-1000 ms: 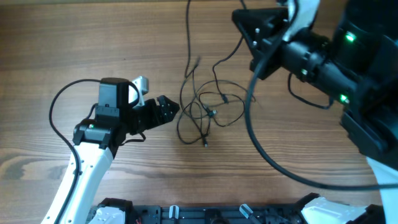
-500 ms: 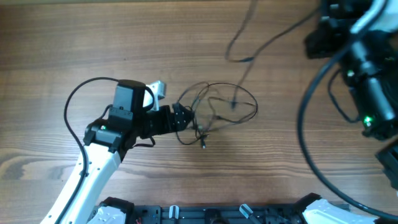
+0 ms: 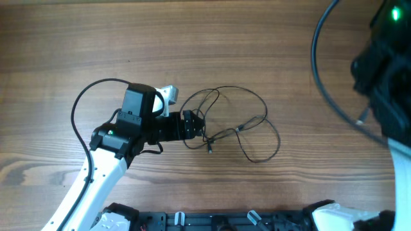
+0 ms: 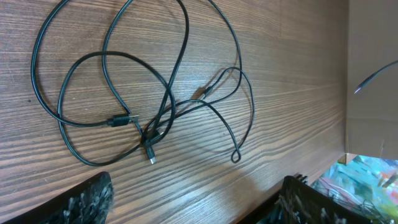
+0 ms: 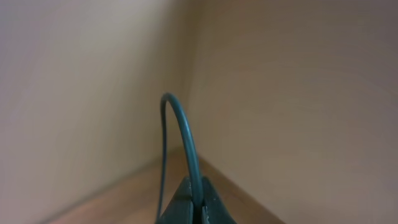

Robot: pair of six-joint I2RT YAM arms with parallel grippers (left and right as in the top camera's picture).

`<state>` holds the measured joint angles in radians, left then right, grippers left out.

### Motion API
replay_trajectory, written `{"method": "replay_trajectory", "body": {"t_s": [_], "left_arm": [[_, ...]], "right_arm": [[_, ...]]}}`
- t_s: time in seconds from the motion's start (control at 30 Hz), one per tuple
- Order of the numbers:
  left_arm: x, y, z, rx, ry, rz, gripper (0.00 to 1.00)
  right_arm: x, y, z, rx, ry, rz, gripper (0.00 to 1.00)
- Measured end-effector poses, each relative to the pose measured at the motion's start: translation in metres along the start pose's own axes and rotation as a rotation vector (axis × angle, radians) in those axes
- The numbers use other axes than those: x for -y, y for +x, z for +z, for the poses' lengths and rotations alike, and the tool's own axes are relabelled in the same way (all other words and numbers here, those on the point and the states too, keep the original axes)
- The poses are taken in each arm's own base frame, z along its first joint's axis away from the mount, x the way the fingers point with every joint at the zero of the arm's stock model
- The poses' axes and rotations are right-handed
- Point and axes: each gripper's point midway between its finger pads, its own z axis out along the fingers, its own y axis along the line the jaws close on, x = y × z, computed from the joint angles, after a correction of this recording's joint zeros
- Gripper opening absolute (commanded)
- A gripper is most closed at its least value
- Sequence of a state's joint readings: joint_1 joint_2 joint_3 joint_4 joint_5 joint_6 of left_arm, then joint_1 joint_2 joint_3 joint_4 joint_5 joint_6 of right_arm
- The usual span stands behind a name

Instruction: Untangle cables

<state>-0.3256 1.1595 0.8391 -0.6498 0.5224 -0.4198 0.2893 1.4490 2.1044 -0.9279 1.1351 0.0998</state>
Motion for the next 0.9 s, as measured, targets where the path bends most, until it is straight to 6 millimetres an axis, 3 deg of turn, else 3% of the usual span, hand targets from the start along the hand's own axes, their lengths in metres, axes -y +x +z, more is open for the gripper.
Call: {"method": "replay_trajectory", "body": {"t_s": [0.2, 0.5, 0.6, 0.77, 0.8, 0.9], "left_arm": [[-0.001, 0.001, 0.0, -0.005, -0.002, -0.003, 0.91], [-0.003, 0.006, 0.0, -0.025, -0.013, -0.016, 0.91], [-0.006, 0.012, 0.0, -0.048, -0.025, -0.031, 0.91], [-0.008, 0.016, -0.001, -0.061, -0.032, -0.032, 0.91], [-0.008, 0.016, -0.001, -0.061, -0.032, -0.024, 0.91], [-0.008, 0.016, -0.001, -0.062, -0.032, -0.018, 0.9]], "right_arm": [[0.028, 0.032, 0.072, -0.115, 0.152, 0.0, 0.04], [0.107, 0.085, 0.173, -0.293, 0.155, 0.203, 0.04], [0.123, 0.115, 0.208, -0.368, 0.136, 0.254, 0.04], [0.15, 0.186, 0.262, -0.534, 0.121, 0.312, 0.05], [0.158, 0.208, 0.274, -0.583, 0.12, 0.332, 0.04], [0.166, 0.237, 0.284, -0.654, 0.119, 0.354, 0.04]]}}
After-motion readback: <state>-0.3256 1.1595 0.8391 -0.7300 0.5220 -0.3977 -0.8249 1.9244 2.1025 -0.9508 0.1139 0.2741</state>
